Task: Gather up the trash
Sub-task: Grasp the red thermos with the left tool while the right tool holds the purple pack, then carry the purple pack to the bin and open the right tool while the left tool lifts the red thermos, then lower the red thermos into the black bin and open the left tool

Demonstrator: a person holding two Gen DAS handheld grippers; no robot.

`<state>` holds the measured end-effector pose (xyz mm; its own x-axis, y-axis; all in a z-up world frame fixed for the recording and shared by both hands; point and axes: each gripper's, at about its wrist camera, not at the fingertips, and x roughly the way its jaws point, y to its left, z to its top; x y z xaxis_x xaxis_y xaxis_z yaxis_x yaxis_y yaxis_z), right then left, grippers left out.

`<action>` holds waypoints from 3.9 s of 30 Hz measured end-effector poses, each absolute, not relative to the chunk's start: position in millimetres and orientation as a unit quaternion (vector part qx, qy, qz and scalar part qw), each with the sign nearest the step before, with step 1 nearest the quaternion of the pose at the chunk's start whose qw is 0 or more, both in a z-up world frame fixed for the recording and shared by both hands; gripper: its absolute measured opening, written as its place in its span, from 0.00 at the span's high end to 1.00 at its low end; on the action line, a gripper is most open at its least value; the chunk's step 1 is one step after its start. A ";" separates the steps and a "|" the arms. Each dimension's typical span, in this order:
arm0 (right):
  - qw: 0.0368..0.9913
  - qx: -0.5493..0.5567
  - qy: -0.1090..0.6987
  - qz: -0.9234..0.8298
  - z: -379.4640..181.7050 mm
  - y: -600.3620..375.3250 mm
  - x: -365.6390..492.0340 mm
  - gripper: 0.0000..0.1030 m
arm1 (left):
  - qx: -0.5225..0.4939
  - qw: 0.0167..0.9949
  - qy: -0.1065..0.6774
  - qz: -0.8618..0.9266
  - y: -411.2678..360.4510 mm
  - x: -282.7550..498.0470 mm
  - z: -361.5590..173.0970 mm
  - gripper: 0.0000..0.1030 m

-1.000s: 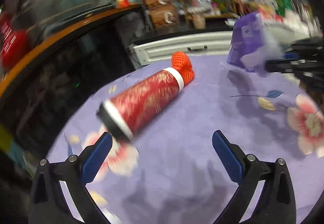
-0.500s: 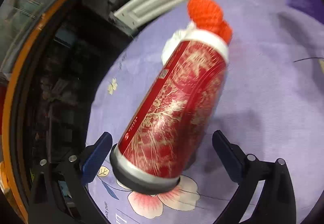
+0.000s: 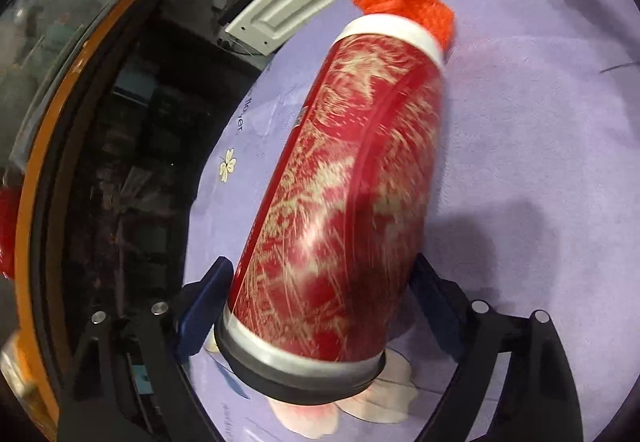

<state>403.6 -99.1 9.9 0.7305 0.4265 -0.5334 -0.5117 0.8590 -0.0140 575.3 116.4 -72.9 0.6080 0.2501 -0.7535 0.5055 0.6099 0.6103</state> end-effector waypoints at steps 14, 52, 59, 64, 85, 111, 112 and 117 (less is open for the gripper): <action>0.928 -0.063 0.255 0.264 17.6 -104.9 371.8 0.89 | 0.273 0.883 0.372 -0.079 131.8 463.5 -45.4 0.26; 0.937 -0.022 0.278 0.210 -2.9 -182.1 332.5 0.89 | 0.259 0.732 0.623 -0.094 100.5 518.0 -70.6 0.28; 0.939 0.005 0.274 0.208 -5.8 -201.9 325.2 0.89 | 0.175 0.846 0.490 -0.118 88.9 470.6 -18.2 0.28; 0.939 0.023 0.277 0.202 -9.6 -222.9 317.2 0.89 | 0.107 0.904 0.391 -0.136 62.0 415.6 6.5 0.28; 0.883 0.221 0.390 0.137 -143.9 -376.8 399.1 0.89 | 0.020 0.915 0.282 -0.287 -161.6 352.5 14.5 0.28; 0.918 0.177 0.351 -0.054 -165.1 -463.5 311.0 0.45 | 0.026 0.873 0.388 -0.293 -276.6 405.0 -85.1 0.28; 0.919 0.181 0.345 -0.057 -163.0 -468.2 300.7 0.45 | 0.030 0.871 0.396 -0.288 -283.5 408.6 -93.3 0.28; 0.924 0.178 0.328 -0.081 -158.0 -482.1 254.5 0.43 | 0.072 0.872 0.412 -0.255 -308.8 424.1 -127.7 0.28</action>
